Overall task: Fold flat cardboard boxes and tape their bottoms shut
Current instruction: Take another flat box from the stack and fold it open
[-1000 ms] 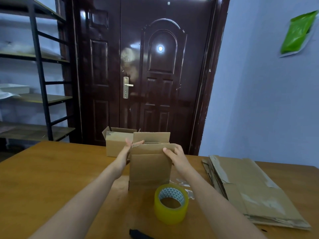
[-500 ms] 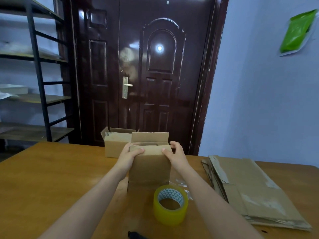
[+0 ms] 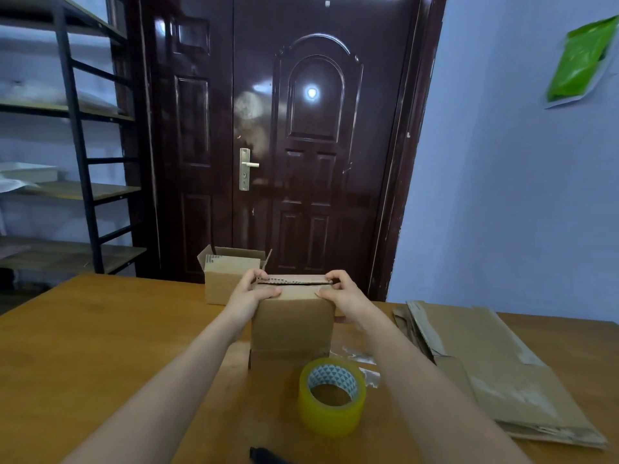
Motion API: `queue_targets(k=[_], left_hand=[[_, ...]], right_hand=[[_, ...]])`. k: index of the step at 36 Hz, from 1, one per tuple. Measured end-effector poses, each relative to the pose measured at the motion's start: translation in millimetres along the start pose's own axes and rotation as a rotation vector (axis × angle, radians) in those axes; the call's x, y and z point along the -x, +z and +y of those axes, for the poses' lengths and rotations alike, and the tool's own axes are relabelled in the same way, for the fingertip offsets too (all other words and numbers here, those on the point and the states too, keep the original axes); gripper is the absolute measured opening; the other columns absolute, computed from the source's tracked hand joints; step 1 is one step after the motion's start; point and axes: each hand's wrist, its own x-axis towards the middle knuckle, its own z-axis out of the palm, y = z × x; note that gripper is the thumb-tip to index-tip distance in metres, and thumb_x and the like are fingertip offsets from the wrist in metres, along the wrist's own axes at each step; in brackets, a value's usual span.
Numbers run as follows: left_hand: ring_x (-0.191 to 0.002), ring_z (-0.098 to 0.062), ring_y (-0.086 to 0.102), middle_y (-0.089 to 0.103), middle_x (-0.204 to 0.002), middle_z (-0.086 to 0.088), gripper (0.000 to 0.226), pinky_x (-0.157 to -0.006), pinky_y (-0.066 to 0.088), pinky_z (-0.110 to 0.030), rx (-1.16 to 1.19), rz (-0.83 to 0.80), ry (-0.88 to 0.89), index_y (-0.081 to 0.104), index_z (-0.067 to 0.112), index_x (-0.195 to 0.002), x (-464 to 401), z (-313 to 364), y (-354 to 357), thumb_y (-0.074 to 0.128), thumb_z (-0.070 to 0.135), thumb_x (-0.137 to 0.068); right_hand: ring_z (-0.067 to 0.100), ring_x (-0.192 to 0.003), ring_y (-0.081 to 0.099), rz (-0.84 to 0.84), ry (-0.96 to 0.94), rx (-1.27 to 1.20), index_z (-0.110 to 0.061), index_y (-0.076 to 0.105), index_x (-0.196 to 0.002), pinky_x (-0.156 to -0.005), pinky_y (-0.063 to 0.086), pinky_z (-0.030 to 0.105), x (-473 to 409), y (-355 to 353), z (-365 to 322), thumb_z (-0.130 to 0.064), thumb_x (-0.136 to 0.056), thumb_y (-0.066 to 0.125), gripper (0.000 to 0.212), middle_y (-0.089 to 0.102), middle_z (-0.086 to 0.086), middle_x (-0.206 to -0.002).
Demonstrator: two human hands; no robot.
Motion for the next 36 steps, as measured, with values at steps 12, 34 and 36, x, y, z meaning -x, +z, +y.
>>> queue_targets(k=[12, 34, 36], left_hand=[[-0.11, -0.022, 0.051, 0.058, -0.119, -0.003, 0.008, -0.084, 0.037, -0.03, -0.063, -0.01, 0.068, 0.064, 0.011, -0.088, 0, 3, 4, 0.058, 0.016, -0.091], [-0.077, -0.015, 0.052, 0.06, -0.091, -0.004, 0.019, -0.062, 0.041, -0.018, -0.182, -0.048, 0.048, 0.063, 0.001, -0.097, 11, 15, 3, 0.054, 0.018, -0.095], [-0.071, -0.009, 0.05, 0.057, -0.082, 0.003, 0.014, -0.056, 0.039, -0.014, -0.181, -0.051, 0.05, 0.06, 0.007, -0.092, 12, 17, 5, 0.053, 0.019, -0.096]], right_hand=[[0.022, -0.099, 0.051, 0.048, -0.075, 0.116, -0.03, 0.053, -0.107, -0.082, 0.051, 0.037, 1, 4, 0, -0.031, -0.091, 0.056, 0.016, 0.042, 0.007, -0.122], [0.018, -0.119, 0.04, -0.502, -0.416, 1.206, -0.021, 0.05, -0.13, -0.094, 0.044, 0.039, 100, 31, -4, -0.048, -0.089, 0.054, 0.049, 0.042, -0.001, -0.129], [0.021, -0.132, 0.026, -0.599, -0.346, 1.306, -0.023, 0.035, -0.143, -0.104, 0.037, 0.045, 104, 35, 9, -0.054, -0.086, 0.056, 0.069, 0.029, 0.001, -0.145]])
